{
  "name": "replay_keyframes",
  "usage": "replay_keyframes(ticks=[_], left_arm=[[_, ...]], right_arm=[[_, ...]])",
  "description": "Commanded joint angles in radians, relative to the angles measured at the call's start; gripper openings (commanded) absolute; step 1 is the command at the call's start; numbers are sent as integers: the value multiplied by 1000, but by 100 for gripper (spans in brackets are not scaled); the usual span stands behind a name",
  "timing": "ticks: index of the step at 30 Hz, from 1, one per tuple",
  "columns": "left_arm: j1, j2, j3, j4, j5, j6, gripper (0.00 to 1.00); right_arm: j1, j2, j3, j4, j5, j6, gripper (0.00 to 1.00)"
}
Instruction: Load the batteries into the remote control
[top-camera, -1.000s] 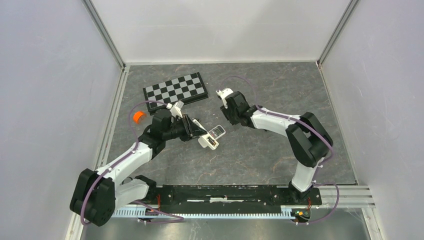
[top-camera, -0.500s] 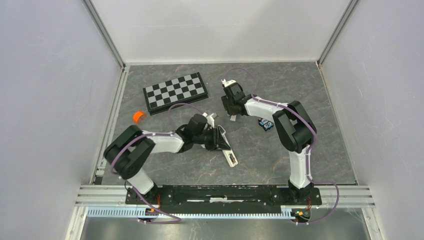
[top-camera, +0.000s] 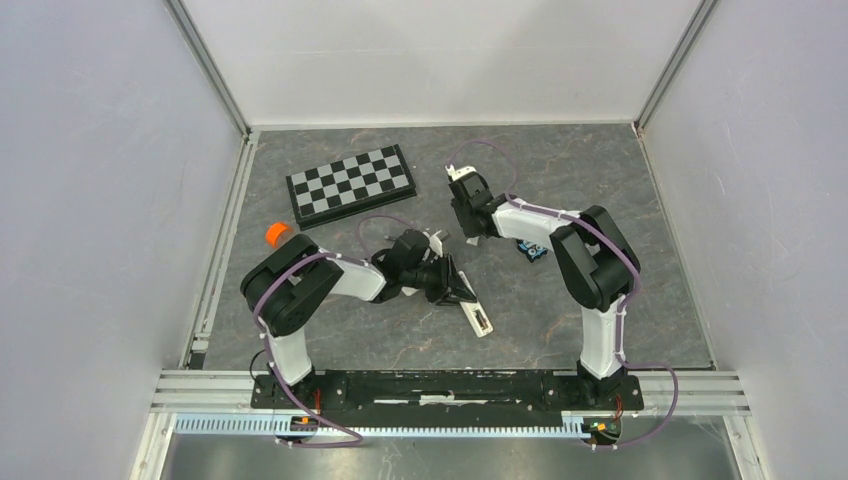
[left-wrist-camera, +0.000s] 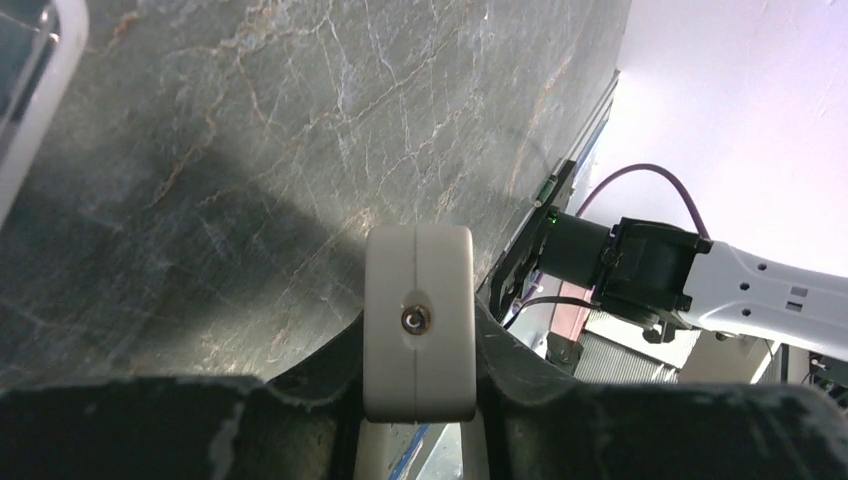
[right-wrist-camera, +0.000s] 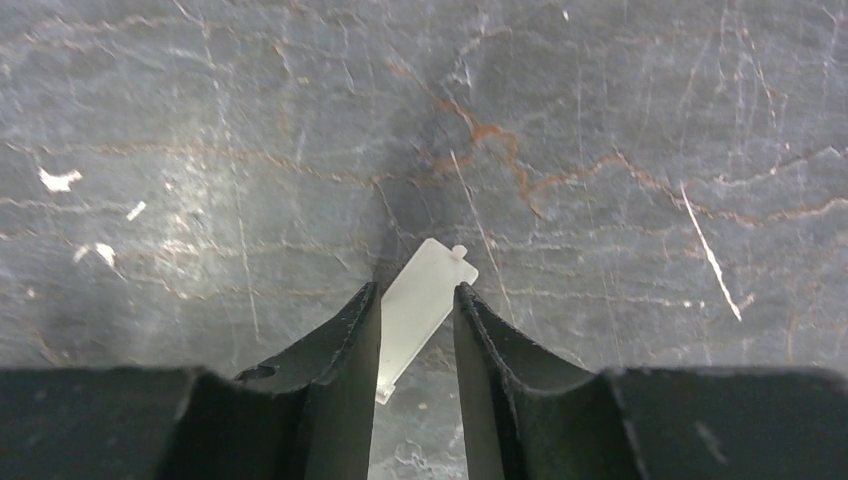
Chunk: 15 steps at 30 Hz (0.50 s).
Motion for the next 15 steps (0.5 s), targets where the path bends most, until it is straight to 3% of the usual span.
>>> replay_keyframes(ticks=[1,7,12,15], left_arm=[[-5,33,68,-164,-108,41,17],[-5,35,88,-286,-188,58,29],[-5,33,68,-308,-211,55,33],[-5,18,54,-332,-232,54,43]], right_arm=[[-2,-62,-69,-35,26,-46,38],[-5,-95,-112,-7,-22,-69,42],[-5,-108,-127,0,-35,-69,44],[-9,-119,-137,10,-49,-63,46]])
